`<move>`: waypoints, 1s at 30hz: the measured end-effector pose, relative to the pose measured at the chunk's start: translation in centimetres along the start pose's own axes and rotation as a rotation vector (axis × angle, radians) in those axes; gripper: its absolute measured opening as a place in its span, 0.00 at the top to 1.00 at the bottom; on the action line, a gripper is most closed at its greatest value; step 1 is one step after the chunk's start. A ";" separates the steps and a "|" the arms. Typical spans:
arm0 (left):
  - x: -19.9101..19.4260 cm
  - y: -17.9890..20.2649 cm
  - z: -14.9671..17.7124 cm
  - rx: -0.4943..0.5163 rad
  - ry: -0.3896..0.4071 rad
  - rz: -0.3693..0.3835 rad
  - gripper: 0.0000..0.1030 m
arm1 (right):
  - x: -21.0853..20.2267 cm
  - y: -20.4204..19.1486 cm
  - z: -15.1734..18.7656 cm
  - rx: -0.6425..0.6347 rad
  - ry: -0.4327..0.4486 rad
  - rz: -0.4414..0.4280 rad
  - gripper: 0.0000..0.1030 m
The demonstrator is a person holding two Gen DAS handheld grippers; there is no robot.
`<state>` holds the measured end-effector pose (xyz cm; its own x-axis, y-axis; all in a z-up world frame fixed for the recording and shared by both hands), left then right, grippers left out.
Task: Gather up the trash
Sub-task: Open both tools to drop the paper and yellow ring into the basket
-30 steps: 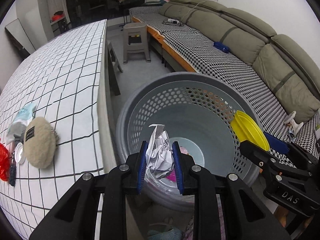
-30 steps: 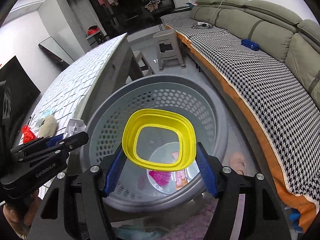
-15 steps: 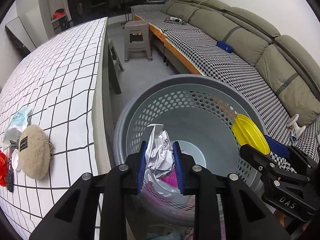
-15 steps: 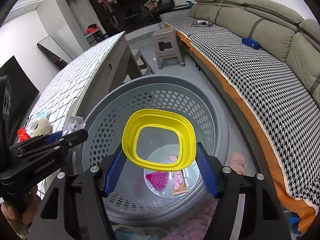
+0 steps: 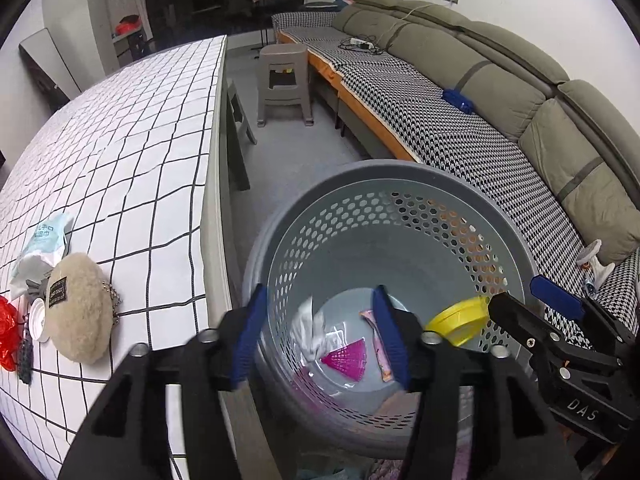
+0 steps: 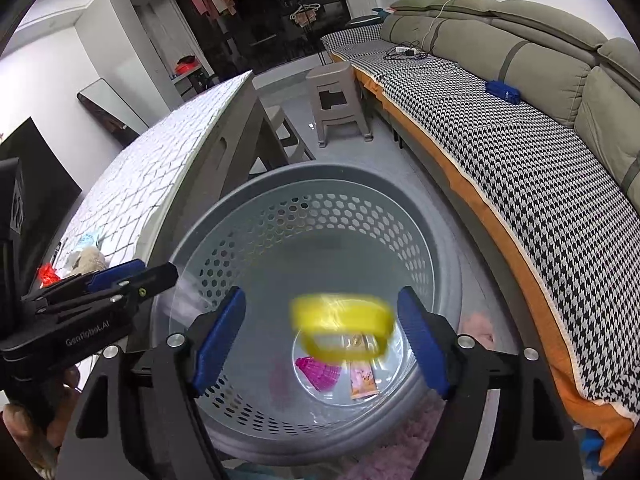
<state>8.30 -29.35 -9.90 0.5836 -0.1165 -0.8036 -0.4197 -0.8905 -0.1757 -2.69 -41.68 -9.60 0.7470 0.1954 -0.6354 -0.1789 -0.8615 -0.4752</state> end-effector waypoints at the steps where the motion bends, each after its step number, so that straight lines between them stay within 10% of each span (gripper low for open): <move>1: -0.2 0.0 0.0 0.000 0.007 -0.001 0.40 | -0.1 0.1 0.0 0.003 0.003 0.003 0.27; 30: -2.1 -1.5 1.5 -0.022 0.029 -0.002 0.32 | -1.7 -0.9 0.2 0.028 0.028 0.009 0.26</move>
<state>6.72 -27.11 -8.79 0.6050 -0.1269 -0.7860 -0.4030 -0.9003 -0.1648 -3.92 -41.12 -8.27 0.7631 0.1744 -0.6223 -0.2029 -0.8495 -0.4870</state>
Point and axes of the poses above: each gripper's, at about its wrist camera, not at the fingertips, and x roughly the way its jaws point, y to its right, z to its underside, the point moved 5 cm from there along x, roughly the way its jaws point, and after that the axes turned 14 degrees about -z, right-handed, at the moved point
